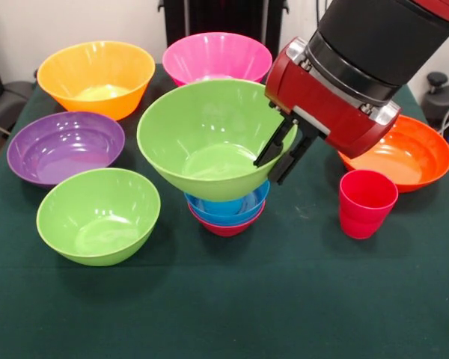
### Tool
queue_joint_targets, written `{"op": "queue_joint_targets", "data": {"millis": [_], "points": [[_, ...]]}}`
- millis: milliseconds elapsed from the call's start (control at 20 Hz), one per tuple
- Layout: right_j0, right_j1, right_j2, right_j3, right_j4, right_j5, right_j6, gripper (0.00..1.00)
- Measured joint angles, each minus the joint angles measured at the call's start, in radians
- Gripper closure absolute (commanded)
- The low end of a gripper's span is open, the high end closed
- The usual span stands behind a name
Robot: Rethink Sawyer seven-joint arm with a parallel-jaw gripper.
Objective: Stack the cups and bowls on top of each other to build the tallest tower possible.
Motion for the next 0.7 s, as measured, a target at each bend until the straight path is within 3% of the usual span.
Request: {"op": "queue_joint_targets", "data": {"millis": [700], "points": [[0.005, -0.062, 0.000, 0.027, 0.000, 0.000, 0.000, 1.00]]}}
